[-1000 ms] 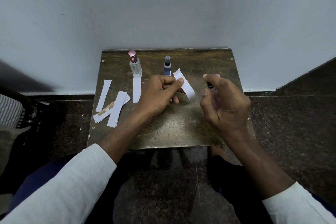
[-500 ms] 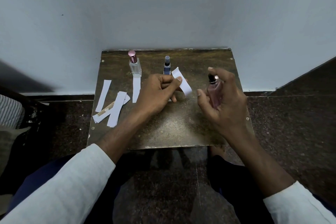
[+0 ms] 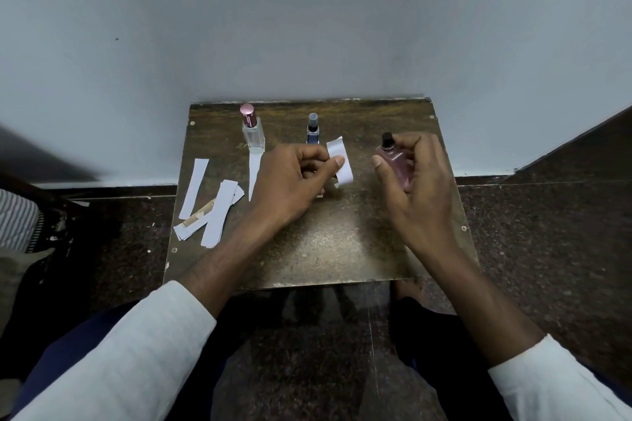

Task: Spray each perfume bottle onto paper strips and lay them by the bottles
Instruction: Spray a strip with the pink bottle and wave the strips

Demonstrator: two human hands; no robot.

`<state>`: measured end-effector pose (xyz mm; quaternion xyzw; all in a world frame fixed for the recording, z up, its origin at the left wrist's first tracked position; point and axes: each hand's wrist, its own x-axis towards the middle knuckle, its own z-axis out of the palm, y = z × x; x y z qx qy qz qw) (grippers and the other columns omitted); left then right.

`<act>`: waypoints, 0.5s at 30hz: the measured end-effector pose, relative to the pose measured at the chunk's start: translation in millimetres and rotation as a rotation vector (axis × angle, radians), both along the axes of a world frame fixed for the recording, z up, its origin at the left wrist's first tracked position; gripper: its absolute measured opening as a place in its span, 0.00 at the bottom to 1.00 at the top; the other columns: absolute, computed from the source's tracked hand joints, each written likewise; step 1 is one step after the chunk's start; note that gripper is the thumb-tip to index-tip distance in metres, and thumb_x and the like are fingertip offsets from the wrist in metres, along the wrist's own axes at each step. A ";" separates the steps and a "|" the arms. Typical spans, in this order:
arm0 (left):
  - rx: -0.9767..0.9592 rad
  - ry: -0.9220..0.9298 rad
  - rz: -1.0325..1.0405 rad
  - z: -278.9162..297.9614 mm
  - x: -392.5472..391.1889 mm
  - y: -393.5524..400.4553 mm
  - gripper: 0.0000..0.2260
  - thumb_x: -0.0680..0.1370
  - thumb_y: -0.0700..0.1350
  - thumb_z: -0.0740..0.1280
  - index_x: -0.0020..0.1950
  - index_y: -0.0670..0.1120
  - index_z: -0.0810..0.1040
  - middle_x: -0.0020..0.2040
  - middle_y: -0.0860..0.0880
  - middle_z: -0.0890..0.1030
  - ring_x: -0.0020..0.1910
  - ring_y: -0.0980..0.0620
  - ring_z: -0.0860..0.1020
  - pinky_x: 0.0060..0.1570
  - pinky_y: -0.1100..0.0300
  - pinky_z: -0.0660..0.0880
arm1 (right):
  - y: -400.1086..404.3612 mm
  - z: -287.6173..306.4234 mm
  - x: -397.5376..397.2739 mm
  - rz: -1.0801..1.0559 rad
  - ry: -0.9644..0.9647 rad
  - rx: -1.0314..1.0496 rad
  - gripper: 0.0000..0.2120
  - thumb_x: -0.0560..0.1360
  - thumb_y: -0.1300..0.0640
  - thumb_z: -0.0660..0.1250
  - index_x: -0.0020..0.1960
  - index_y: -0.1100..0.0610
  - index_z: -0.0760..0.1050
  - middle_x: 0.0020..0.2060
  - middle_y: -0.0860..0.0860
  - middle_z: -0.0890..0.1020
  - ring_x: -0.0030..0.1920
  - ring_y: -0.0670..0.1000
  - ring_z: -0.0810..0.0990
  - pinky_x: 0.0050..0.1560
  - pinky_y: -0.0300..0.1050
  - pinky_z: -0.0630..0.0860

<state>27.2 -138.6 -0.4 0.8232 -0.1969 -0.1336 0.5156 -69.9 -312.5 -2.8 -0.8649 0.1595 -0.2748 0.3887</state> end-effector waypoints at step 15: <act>-0.062 0.189 -0.111 -2.3 3.2 -0.3 0.07 0.88 0.45 0.65 0.55 0.45 0.81 0.42 0.48 0.89 0.39 0.53 0.88 0.39 0.62 0.83 | 0.1 1.5 37.7 -0.034 -0.024 0.020 0.11 0.81 0.57 0.74 0.63 0.54 0.82 0.53 0.45 0.84 0.53 0.43 0.84 0.53 0.35 0.81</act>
